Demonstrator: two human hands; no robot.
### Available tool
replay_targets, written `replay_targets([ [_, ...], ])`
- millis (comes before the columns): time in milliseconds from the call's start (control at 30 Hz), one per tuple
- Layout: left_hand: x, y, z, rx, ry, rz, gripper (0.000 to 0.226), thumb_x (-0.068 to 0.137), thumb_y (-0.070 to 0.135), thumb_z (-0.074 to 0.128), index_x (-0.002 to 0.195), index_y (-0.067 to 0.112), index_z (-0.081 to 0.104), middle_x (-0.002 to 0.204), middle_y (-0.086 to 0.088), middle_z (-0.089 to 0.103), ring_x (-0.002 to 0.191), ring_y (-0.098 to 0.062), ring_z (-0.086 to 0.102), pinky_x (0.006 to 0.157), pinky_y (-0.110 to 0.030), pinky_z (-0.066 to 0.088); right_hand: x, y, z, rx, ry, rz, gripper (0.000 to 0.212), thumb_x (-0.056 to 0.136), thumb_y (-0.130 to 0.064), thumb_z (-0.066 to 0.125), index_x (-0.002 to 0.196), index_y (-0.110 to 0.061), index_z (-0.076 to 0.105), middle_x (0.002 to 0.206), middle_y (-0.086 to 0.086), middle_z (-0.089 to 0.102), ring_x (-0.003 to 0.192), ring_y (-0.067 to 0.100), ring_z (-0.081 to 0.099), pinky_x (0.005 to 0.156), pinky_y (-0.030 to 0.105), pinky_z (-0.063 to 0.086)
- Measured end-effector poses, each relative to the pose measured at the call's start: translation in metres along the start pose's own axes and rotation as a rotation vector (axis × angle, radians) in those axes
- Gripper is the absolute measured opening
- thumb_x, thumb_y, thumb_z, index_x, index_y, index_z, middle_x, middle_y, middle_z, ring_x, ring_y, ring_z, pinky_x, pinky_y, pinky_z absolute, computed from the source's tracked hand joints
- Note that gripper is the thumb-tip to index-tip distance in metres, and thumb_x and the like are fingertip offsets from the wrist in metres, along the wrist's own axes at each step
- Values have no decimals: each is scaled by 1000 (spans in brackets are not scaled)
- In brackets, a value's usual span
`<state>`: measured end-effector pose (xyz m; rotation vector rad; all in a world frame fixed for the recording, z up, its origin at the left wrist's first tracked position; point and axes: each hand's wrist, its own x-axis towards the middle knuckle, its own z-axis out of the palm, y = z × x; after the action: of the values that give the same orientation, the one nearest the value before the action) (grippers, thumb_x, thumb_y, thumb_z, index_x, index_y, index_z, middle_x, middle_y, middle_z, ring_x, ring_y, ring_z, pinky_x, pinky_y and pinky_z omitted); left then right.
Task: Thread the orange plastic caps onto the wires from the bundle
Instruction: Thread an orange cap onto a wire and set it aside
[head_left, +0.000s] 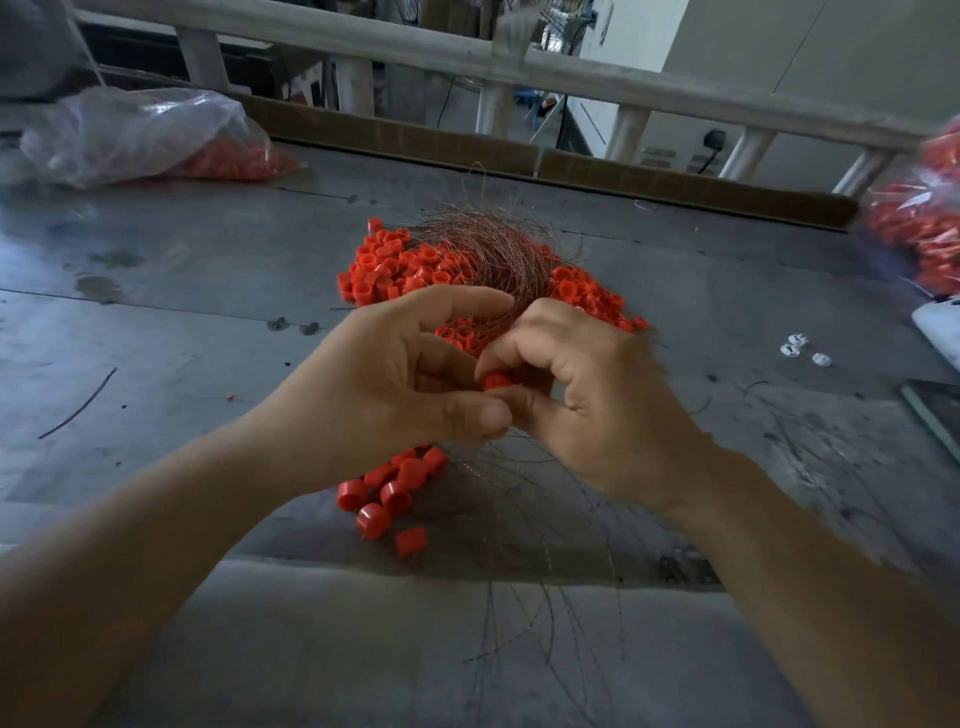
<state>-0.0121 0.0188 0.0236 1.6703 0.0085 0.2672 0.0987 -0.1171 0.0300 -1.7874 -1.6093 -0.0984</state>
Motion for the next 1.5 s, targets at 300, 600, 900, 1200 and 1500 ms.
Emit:
replay_targets([
  [300,-7,1,7,19,-5,57,62,60,31,70,118,37,48,77,-6,72,70,-20,71,62,-23,56,-2,-10,3,-22,21,-32,6,75,-5,63,79,-1,65,78,-3,52,70,8,52,63,15,44],
  [600,-1,5,0,-99,-9,-61,55,65,26,75,116,21,53,70,-10,70,65,-22,70,56,-23,54,0,-4,3,187,-15,73,12,72,-21,71,78,-20,62,75,-6,55,68,3,52,63,14,43],
  [900,4,12,-11,-441,125,-9,45,58,14,66,103,12,66,76,-11,72,63,-17,69,53,-19,54,4,-6,-6,599,-35,343,13,74,-25,60,85,-18,63,62,-7,63,54,5,59,51,16,47],
  [1200,3,13,-17,-506,121,35,39,54,10,65,92,10,73,77,-10,72,67,-18,70,58,-21,55,5,-6,-9,529,-57,399,12,75,-27,61,76,-15,64,56,-7,60,49,3,54,47,16,44],
  [1500,2,10,-17,50,306,1,24,53,15,68,77,15,68,66,-2,68,59,-11,68,54,-12,51,4,2,-18,363,58,359,11,84,-12,63,74,-15,68,49,-19,58,44,-5,51,43,5,35],
])
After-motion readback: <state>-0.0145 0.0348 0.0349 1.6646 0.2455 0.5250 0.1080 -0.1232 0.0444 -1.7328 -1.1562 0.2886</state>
